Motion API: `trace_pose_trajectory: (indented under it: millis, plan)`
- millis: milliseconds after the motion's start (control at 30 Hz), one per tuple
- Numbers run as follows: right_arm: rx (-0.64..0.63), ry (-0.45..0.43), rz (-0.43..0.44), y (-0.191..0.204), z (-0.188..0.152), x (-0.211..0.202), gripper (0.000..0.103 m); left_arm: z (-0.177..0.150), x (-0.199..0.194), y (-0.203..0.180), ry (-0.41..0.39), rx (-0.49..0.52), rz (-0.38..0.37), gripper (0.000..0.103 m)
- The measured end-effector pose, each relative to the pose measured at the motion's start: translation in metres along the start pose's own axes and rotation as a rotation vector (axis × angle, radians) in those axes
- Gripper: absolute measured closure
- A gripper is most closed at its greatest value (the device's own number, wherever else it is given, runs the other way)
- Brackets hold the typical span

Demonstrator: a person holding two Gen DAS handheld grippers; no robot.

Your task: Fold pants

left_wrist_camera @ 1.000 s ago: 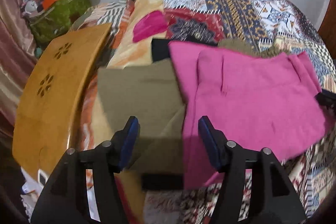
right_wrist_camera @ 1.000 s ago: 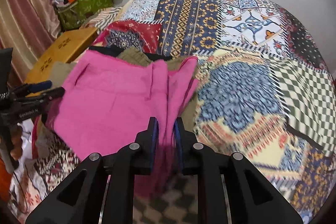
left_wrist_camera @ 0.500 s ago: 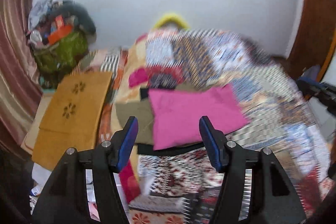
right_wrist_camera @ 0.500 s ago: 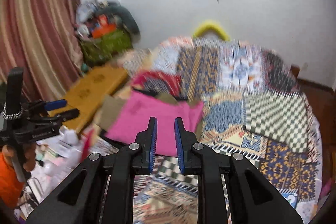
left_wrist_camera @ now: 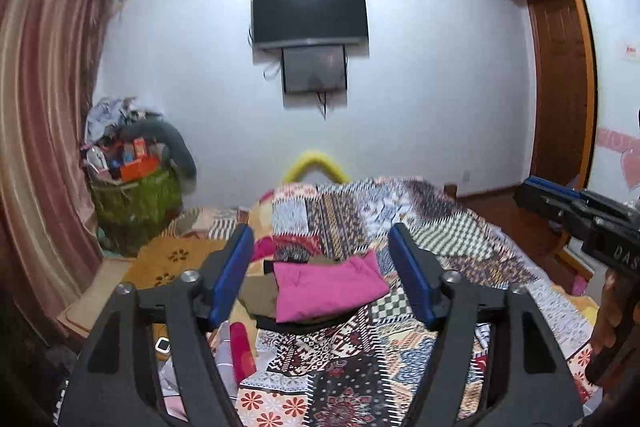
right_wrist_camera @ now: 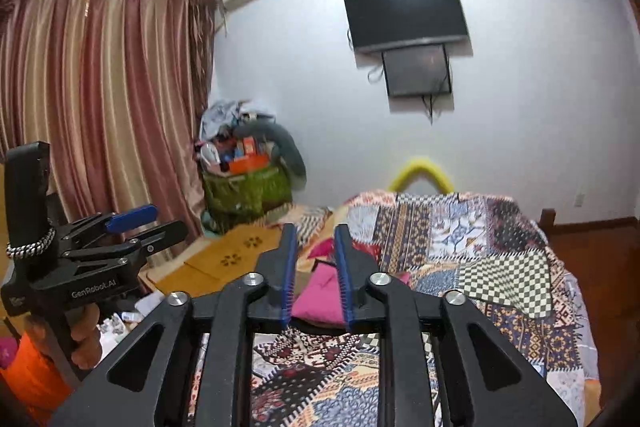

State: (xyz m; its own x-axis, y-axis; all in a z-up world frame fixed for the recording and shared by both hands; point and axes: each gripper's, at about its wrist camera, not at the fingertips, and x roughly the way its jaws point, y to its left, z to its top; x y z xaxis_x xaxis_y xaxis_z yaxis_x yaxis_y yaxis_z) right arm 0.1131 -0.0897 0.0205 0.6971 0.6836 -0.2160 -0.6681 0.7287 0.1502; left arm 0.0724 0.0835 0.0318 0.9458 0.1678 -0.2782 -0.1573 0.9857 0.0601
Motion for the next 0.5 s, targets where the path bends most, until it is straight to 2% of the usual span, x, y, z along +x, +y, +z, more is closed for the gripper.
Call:
trace_pose_trajectory:
  millis: [33, 133, 267, 333, 500]
  plan:
    - [-0.001, -0.015, -0.006, 0.003, -0.001, -0.007, 0.068, -0.001, -0.011, -0.002, -0.018, -0.01, -0.003, 0.025]
    - [-0.014, -0.06, -0.037, 0.013, -0.006, -0.026, 0.054, -0.005, -0.03, -0.005, -0.04, -0.026, -0.003, 0.018]
    - [-0.027, -0.076, -0.087, 0.02, -0.01, -0.037, 0.035, -0.011, -0.046, -0.005, -0.061, -0.04, 0.002, 0.006]
    - [-0.029, -0.088, -0.104, 0.022, -0.01, -0.04, 0.019, -0.013, -0.051, -0.005, -0.075, -0.035, 0.01, 0.001]
    - [-0.037, -0.102, -0.15, 0.025, -0.01, -0.045, 0.0, -0.019, -0.061, -0.009, -0.083, -0.029, 0.009, 0.0]
